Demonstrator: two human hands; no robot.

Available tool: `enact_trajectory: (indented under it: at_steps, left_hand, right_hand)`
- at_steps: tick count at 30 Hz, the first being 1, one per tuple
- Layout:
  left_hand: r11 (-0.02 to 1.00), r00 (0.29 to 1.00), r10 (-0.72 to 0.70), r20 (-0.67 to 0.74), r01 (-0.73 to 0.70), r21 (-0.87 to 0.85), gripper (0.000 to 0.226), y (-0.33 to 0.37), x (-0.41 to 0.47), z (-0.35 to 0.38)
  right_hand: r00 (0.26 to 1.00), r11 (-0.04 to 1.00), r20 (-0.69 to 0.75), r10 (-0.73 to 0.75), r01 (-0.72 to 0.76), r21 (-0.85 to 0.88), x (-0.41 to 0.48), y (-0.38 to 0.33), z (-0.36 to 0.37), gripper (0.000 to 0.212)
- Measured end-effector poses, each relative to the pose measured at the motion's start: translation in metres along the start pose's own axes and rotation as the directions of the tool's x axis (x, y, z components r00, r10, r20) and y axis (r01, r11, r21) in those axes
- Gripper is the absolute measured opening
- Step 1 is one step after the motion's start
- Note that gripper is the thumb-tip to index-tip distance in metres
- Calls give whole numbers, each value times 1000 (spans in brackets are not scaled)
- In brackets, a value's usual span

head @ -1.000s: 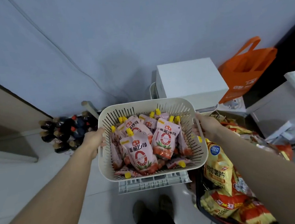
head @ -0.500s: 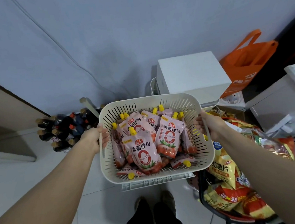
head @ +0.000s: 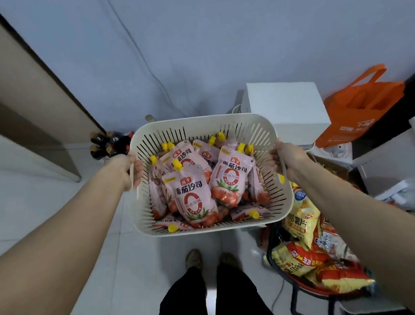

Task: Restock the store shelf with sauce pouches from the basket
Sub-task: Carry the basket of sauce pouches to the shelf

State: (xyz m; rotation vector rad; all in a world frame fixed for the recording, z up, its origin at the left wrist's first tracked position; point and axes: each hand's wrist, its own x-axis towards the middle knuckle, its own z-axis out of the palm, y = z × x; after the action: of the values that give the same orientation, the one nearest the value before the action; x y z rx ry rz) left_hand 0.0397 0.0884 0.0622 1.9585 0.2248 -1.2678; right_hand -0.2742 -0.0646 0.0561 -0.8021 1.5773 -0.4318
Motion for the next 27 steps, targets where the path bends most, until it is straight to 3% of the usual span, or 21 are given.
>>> enact_trajectory:
  at_steps: [8,14,21,27]
  left_hand:
    - [944,983,-67,-173,6,-330,44,-80,-77,-88]
    - [793,944,-210,-256,11,-609,42,-177,-129,-162]
    - [607,883,-354,-309,-34,-794,43,-301,-183,-266]
    - [488,785,-488,-383,-118,-865,44,-400,-234,-356]
  right_hand:
    - [975,972,207,-86,127,-196,-53,-17,52,39]
    - [898,919,434,-79,235,-318,-110,-6,130,32]
    - [809,812,588,3,341,-473,-212,75,239,39]
    - [690,701,711,136,440,-561,-308,164,327,42]
